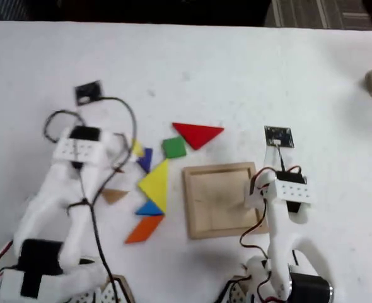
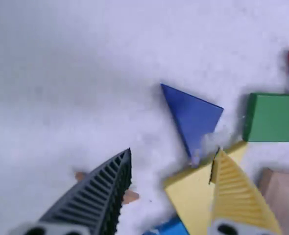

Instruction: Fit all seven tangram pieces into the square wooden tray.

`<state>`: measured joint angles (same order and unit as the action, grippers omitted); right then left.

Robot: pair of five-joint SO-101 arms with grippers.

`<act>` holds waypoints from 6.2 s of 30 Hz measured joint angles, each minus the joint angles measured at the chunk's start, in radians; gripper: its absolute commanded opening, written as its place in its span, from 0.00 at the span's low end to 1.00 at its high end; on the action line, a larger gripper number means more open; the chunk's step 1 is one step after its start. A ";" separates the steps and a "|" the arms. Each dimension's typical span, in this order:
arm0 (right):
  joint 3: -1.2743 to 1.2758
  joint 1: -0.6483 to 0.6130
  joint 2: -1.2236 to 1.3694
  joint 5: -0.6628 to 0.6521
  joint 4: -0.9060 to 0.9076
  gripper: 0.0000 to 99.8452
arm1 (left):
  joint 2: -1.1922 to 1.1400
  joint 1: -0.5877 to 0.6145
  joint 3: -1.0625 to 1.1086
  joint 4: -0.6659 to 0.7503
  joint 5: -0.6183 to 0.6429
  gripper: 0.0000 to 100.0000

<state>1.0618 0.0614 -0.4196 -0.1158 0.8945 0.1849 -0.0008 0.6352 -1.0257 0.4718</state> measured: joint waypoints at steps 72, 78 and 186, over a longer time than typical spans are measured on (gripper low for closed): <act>0.025 -0.034 -0.002 -0.002 0.000 0.14 | -0.657 -0.089 -0.575 -0.261 0.110 0.24; 0.025 -0.034 -0.002 -0.002 0.000 0.14 | -0.655 -0.057 -0.580 -0.203 0.083 0.16; 0.052 -0.035 -0.009 -0.002 -0.041 0.14 | -0.315 -0.029 -0.086 0.061 -1.145 0.10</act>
<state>1.1139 0.0261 -0.4289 -0.1174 0.8531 -0.1297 -0.0299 0.5493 -0.9643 -0.6728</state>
